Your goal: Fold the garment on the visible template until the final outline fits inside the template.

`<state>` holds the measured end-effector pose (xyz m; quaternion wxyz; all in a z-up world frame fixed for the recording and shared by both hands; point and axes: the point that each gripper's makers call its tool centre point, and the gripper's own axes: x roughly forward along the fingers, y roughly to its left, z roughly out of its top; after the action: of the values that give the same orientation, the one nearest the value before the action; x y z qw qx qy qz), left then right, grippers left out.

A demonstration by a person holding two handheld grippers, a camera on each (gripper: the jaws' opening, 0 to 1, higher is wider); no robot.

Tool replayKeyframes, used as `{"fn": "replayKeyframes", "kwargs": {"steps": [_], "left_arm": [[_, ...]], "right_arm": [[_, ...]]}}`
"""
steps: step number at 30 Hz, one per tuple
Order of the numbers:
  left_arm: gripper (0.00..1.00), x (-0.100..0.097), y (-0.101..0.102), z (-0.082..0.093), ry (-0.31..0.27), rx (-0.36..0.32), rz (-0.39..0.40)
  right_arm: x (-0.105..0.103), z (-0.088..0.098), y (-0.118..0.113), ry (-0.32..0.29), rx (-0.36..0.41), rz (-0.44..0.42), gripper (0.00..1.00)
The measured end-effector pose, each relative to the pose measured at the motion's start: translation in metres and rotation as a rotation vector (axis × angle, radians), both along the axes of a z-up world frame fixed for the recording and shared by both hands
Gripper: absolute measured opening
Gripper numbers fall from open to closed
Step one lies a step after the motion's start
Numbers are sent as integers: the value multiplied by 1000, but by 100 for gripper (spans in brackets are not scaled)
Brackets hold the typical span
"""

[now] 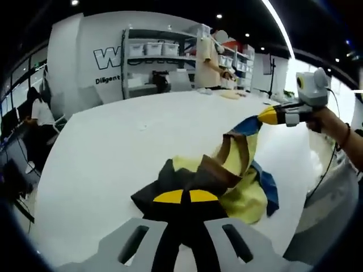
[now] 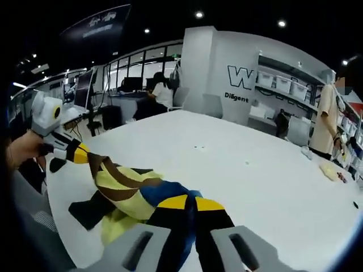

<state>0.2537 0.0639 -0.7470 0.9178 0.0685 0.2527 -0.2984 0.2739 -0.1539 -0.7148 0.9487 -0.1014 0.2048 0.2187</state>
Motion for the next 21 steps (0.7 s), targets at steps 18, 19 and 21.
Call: {"fn": "replayKeyframes", "kwargs": {"steps": [18, 19, 21], "left_arm": [[0, -2, 8, 41, -15, 69, -32], [0, -1, 8, 42, -15, 69, -32], [0, 1, 6, 45, 22, 38, -38]], "right_arm": [[-3, 37, -4, -63, 16, -17, 0], [-3, 38, -4, -65, 16, -17, 0], [1, 42, -3, -70, 8, -16, 0]]}}
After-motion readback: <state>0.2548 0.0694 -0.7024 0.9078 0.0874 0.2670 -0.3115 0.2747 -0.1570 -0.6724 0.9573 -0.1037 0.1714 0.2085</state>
